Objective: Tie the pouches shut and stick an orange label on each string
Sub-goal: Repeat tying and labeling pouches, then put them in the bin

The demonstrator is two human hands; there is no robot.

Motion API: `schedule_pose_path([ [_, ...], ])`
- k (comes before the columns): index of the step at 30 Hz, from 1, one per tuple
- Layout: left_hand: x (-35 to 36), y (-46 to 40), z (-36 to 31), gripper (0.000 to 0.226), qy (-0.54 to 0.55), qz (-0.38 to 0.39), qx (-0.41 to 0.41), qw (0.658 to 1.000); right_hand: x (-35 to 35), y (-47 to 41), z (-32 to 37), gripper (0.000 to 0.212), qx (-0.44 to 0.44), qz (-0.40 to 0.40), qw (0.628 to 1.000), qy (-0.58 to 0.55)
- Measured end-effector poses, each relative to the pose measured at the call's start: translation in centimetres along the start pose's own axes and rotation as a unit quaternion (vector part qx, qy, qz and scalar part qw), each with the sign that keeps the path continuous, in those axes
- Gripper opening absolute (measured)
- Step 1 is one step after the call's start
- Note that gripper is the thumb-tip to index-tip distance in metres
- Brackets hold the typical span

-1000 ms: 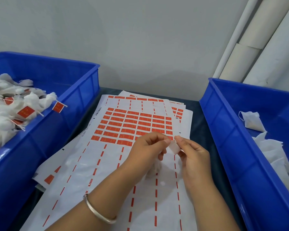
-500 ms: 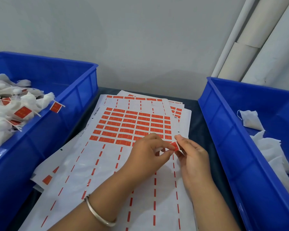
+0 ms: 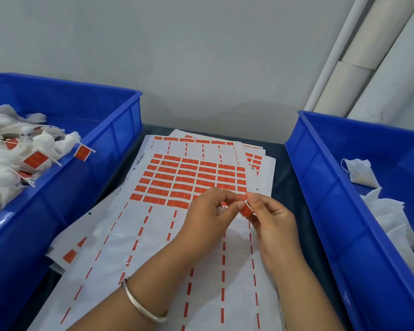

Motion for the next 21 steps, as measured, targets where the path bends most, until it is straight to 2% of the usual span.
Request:
schedule_pose_path([
  [3, 0.0, -0.1, 0.2, 0.006, -0.008, -0.001, -0.008, 1.0, 0.2, 0.0, 0.1, 0.035, -0.014, 0.014, 1.0, 0.006],
  [7, -0.4, -0.1, 0.2, 0.017, 0.008, -0.026, -0.024, 0.999, 0.7, -0.1, 0.2, 0.034, -0.032, 0.042, 0.998, 0.021],
  [12, -0.4, -0.1, 0.1, 0.024, -0.02, -0.023, -0.019, 0.999, 0.7, -0.3, -0.1, 0.04, -0.03, 0.028, 0.998, 0.043],
  [18, 0.0, -0.1, 0.6, 0.011, -0.064, -0.008, -0.01, 0.998, 0.7, -0.4, -0.9, 0.029, -0.029, 0.031, 0.998, 0.036],
  [21, -0.4, -0.4, 0.5, 0.016, -0.068, 0.003, -0.031, 0.997, 1.0, -0.5, -1.2, 0.033, -0.014, 0.035, 0.999, 0.024],
])
Point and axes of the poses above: each hand's wrist, its own y-axis away from the middle knuckle, its own x-axis out of the palm, z = x × y, the point moved 4 cm from there along -y, towards the middle knuckle, and after that the axes turned 8 degrees about y, right-handed, at the moved point
